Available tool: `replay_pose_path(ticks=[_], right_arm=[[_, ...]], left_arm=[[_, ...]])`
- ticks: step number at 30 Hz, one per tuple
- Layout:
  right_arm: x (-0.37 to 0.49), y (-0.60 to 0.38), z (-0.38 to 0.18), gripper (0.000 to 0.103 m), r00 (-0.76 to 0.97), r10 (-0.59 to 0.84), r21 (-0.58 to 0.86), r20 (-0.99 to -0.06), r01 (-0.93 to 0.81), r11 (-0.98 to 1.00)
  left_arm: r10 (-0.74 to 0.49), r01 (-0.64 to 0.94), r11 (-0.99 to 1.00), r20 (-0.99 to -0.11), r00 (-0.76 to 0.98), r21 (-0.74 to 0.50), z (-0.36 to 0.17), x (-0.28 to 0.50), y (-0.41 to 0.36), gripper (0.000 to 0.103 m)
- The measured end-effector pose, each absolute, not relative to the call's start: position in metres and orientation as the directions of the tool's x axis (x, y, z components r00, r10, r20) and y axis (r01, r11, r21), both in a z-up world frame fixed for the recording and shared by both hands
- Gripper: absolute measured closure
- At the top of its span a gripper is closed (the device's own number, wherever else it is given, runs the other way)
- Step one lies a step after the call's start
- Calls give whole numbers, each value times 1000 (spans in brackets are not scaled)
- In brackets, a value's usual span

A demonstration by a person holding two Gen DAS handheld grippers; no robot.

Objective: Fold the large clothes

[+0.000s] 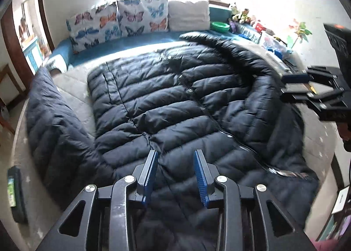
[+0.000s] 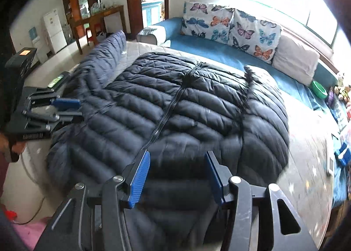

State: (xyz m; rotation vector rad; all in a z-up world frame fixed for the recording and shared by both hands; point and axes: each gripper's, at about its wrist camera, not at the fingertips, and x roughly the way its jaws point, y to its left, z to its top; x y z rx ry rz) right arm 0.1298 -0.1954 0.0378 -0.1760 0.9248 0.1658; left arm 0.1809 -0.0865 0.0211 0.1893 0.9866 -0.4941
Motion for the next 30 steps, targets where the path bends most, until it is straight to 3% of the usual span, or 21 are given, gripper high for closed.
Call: replay_pose_path(ticks=[7,13,18,23,26,30], right_arm=[[183,-237,-13,47,498,-38,-107,-866,-110,988],[150,-267,-44,49,471,-55,-77,-880,-28,997],[133,-262,-27,50,479,-50,-88,-877,-58,994],[174,-276,11,47,532,-2,-26,-847,-38,999],[213,-286,11,47,521,40,37,-853,-16,999],[240,-293,-10,48,474,-33,-28,-880,17,999]], left_arm=[[-279,429,898,-882,379,-99,-32,214,-79,66],[-238,462,886,-889,390,-35,-46,212,-88,66],[-232,473,881,-896,379,-28,-54,219,-86,66],[-237,472,881,-897,373,-37,-55,223,-87,66],[-234,475,880,-897,374,-32,-55,222,-88,65],[-238,478,878,-896,375,-33,-55,223,-87,65]])
